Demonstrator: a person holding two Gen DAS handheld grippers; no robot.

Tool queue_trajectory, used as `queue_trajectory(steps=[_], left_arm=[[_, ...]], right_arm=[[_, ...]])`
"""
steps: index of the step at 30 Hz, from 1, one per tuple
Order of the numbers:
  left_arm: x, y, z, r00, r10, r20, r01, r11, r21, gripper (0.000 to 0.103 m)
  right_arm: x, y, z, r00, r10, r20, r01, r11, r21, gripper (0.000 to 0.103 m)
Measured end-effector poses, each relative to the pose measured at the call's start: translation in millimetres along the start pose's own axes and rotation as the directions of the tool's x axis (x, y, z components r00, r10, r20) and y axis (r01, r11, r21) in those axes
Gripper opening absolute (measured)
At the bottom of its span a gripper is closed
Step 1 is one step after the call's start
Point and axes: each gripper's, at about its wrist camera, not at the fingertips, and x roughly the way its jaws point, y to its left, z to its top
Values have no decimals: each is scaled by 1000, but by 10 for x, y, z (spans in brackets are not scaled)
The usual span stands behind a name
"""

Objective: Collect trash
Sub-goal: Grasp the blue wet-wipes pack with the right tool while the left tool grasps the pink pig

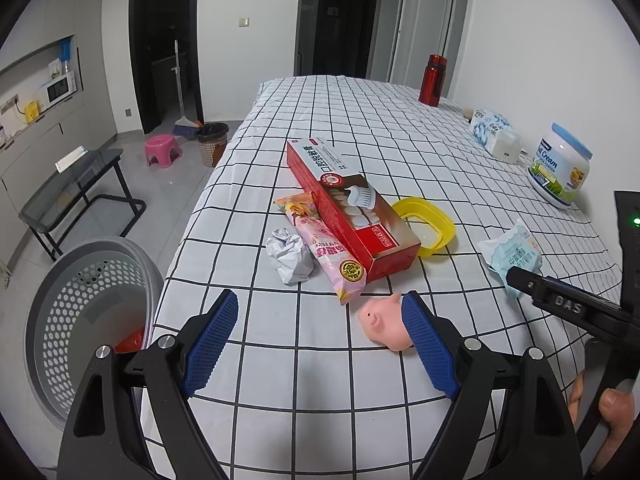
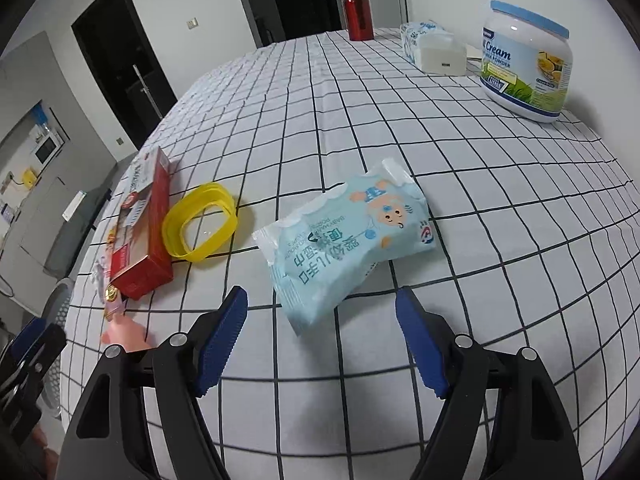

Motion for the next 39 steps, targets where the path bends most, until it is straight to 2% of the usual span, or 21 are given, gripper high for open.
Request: queue_trajectory(steps=[10,23,29,34,39], left_arm=[[-12,-7,-16,1000,-1,0,1,1000,-3,82],[15,-57,-43,1000,-5,-9,5,1000,1,82],[54,-86,-58,1000,-5,-19,5,1000,3,82],[41,-91,-69,1000,3,-20,-3,1000,5,82],[40,-92,-74,1000,9,-25,-9,1000,-8,82]], right_arm=[[111,-73,7,997,-79,-22,79,997,-2,73],[44,-579,28,987,-160,-17,161,986,53,73],[-92,-665,57,996,-91,19,90,994,55,73],[-183,-461,97,999,-2,37,4,998,-63,73],[-132,-266,166,997,76,-2,-75,984,-164,73]])
